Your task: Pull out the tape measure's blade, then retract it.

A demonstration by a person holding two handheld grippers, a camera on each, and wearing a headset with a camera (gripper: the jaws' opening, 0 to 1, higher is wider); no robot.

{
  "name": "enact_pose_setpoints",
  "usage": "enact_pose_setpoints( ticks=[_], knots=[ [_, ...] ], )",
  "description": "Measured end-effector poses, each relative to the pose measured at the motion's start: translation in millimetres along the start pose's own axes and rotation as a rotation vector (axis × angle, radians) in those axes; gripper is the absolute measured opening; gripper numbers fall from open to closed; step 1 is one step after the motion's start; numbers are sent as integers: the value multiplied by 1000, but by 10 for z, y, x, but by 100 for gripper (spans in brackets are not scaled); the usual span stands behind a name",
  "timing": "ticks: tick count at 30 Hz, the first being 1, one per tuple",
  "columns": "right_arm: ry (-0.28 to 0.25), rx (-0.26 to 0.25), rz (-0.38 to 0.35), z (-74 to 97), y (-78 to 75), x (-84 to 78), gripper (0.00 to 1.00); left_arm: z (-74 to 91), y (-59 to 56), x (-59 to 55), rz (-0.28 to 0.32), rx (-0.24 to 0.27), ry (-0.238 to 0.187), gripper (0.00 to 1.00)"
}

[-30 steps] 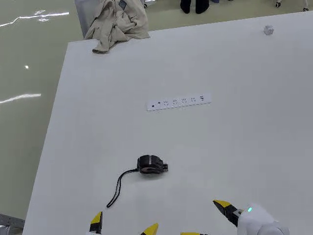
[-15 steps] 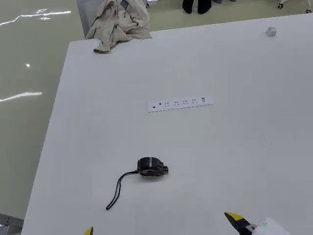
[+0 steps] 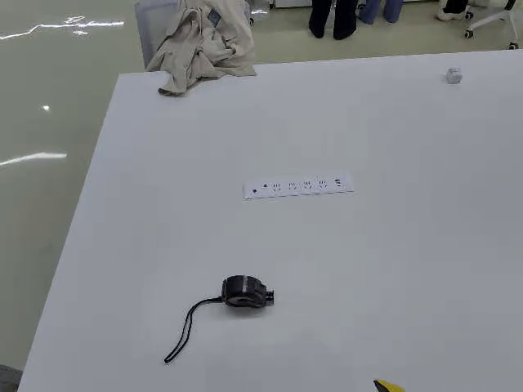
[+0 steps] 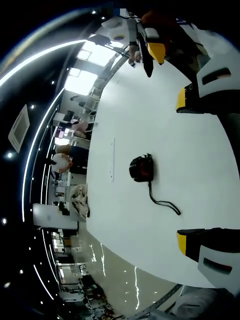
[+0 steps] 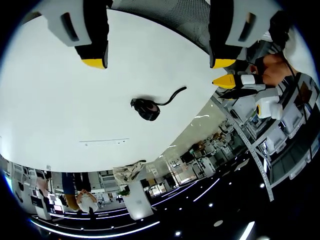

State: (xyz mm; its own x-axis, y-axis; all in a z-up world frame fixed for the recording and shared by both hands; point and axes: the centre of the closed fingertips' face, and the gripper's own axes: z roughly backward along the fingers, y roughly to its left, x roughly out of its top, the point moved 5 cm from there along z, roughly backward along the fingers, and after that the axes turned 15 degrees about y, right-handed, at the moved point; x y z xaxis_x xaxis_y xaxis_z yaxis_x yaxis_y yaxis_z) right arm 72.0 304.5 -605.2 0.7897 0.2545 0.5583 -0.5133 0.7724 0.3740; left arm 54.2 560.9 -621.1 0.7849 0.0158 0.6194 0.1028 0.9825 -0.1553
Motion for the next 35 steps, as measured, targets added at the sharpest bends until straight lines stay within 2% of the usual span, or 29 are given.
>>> enact_pose_setpoints(
  ticks=[8, 15, 35],
  knots=[
    [15, 5, 3, -17, 34, -21, 86, 34, 30, -8, 17, 11, -2, 93],
    [2, -7, -5, 12, -9, 10, 87, 27, 23, -9, 16, 11, 3, 93],
    [-2, -1, 7, -12, 32, 55, 87, 43, 9, -11, 26, 12, 3, 93]
  ],
)
